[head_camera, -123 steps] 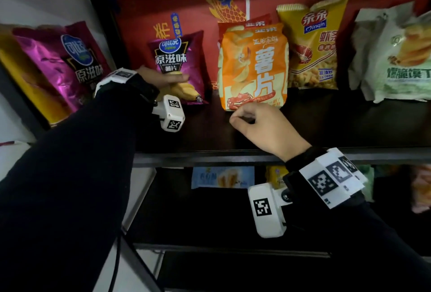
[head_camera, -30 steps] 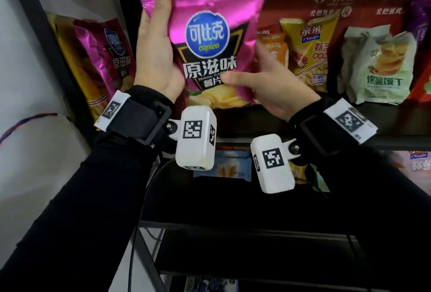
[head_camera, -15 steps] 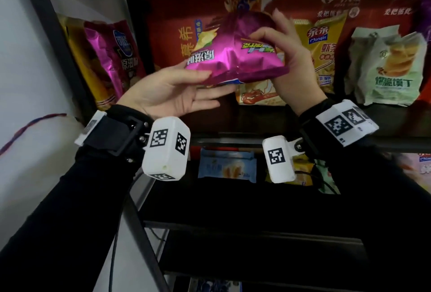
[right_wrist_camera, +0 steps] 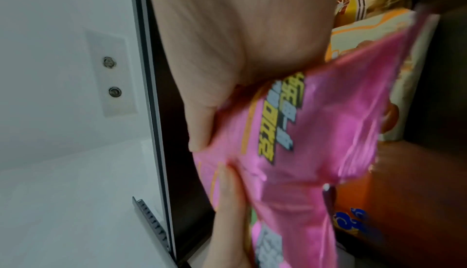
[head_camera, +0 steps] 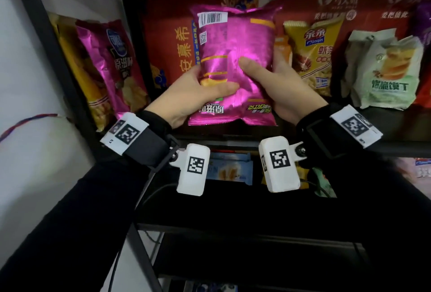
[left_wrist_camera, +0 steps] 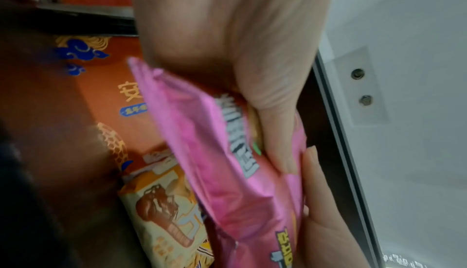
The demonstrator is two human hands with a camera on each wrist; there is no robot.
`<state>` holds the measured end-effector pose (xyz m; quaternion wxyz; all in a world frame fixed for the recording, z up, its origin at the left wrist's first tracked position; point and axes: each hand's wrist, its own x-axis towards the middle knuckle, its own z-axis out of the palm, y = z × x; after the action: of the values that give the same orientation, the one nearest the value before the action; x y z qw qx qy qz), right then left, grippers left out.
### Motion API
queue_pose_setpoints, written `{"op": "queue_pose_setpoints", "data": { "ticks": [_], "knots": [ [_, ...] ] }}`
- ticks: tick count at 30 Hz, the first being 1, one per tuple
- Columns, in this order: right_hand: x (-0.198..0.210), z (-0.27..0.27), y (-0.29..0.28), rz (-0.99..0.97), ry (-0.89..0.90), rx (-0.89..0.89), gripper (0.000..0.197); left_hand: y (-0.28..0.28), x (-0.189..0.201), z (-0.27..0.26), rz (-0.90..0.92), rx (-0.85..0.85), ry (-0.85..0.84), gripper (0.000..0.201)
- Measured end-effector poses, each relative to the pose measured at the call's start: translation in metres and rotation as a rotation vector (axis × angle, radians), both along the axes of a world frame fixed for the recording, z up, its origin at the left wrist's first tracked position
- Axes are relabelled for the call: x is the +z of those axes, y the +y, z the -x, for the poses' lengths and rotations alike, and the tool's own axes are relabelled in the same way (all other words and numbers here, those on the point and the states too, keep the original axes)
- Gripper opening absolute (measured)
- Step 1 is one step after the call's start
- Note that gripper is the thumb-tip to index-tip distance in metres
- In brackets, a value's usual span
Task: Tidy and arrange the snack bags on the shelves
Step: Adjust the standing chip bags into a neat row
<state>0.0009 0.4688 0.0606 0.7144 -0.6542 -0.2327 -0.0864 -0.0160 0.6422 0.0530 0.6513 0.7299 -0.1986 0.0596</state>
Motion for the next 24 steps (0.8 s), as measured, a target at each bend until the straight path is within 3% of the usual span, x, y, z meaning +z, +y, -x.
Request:
{"op": "queue_pose_setpoints", "data": {
  "ticks": [5, 8, 11, 12, 15, 21, 24],
  "knots": [
    [-0.001, -0.001, -0.005, -0.044, 0.017, -0.069, 0.096, -0.006, -0.008, -0.006, 0.043, -0.028, 0.018, 0.084],
    [0.005, -0.002, -0.012, -0.013, 0.033, 0.004, 0.082, -0.009, 0.001, -0.007, 0.096, -0.037, 0.026, 0.071],
    [0.012, -0.002, -0.012, -0.042, 0.024, 0.072, 0.052, -0.014, 0.015, -0.008, 0.217, 0.015, -0.027, 0.038],
    [0.014, -0.001, -0.011, -0.069, 0.017, 0.08, 0.046, -0.016, 0.018, -0.008, 0.239, 0.035, -0.047, 0.037],
    [0.013, 0.001, -0.009, -0.167, -0.003, 0.082, 0.042, -0.022, 0.021, -0.006, 0.298, 0.088, -0.084, 0.058],
    [0.025, 0.008, -0.014, -0.189, -0.024, 0.161, 0.038, -0.023, 0.028, -0.003, 0.336, 0.039, -0.145, 0.037],
    [0.032, 0.011, -0.009, -0.293, -0.028, 0.132, 0.031, -0.031, 0.036, 0.004, 0.415, 0.067, -0.17, 0.048]
  ]
}}
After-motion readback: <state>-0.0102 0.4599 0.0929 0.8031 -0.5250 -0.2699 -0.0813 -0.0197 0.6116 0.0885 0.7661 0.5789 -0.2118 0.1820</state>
